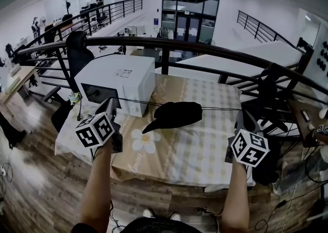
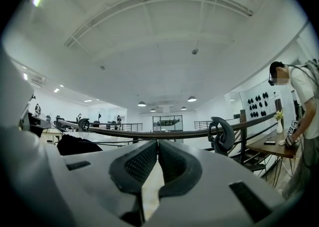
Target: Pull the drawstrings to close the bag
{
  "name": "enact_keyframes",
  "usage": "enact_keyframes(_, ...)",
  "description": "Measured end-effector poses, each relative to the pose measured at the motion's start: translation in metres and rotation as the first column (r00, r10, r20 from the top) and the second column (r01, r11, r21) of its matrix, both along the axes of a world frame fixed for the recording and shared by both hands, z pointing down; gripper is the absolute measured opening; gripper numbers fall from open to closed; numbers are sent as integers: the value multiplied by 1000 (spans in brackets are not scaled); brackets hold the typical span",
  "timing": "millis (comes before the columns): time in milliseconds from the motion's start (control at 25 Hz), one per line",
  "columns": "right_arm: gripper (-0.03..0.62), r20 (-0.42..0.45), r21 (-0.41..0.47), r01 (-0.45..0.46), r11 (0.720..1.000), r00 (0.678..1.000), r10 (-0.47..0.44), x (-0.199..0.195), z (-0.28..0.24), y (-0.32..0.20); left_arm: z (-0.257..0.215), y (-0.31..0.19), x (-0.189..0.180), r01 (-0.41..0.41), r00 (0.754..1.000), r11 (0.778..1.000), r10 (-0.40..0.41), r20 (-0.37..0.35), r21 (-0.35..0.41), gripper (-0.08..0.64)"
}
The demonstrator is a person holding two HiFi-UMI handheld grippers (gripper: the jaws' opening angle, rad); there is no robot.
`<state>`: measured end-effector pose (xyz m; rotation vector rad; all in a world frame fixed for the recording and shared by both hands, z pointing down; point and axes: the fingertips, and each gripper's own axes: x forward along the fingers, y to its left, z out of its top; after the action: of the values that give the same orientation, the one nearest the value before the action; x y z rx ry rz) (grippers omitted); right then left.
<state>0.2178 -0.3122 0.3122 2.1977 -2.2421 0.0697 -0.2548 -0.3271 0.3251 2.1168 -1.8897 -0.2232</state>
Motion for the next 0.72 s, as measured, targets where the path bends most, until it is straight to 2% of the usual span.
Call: enact_keyframes(720,25,-31,-13,5,1000,999,-5,3,9,-34,4,-46,12,-21,999,1000,21,29,-12,34)
